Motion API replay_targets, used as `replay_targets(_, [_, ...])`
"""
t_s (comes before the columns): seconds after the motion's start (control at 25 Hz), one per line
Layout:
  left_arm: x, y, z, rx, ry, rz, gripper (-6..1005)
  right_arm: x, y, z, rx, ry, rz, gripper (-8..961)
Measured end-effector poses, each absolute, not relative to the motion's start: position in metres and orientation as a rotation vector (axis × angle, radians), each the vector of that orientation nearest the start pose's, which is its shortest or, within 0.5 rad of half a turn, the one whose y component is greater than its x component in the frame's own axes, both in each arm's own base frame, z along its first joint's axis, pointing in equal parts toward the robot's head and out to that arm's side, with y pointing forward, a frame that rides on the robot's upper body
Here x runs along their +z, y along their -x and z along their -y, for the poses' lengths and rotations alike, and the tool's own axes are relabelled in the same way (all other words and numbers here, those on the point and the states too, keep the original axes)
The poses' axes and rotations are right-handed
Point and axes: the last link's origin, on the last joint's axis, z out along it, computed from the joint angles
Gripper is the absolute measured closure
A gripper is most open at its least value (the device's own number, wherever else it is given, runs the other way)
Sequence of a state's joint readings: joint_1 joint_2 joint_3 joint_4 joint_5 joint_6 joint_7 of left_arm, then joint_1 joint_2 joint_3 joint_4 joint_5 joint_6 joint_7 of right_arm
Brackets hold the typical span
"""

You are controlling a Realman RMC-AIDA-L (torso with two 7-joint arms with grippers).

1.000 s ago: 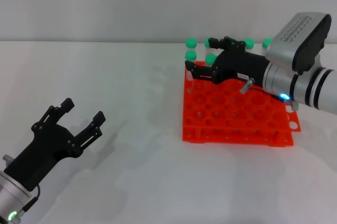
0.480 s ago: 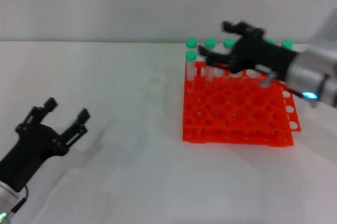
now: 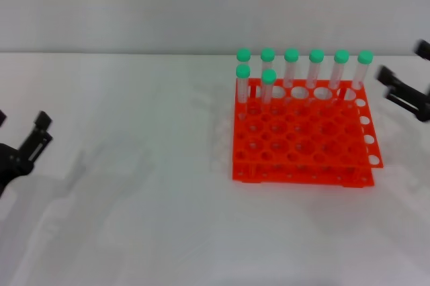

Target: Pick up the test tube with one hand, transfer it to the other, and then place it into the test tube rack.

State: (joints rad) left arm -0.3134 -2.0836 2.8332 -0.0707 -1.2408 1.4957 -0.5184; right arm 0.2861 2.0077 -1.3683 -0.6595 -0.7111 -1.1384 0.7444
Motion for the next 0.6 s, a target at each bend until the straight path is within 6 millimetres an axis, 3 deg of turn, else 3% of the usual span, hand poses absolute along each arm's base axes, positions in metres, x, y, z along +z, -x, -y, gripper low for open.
replay_targets(0.24, [0.024,0.361,-0.268,-0.920,1.527,0.607,114,0.049,-0.320,-0.309,0.942,1.830,-0.312,81])
replay_targets(0.44, [0.028,0.359,-0.275,-0.929,1.504,0.597,114,0.056,-0.342,-0.282,0.888,1.641,-0.260,81])
replay_targets(0.6, [0.030,0.360,-0.276,-0.935,1.478,0.600,114,0.057,-0.350,-0.278,0.819,1.586,-0.253,81])
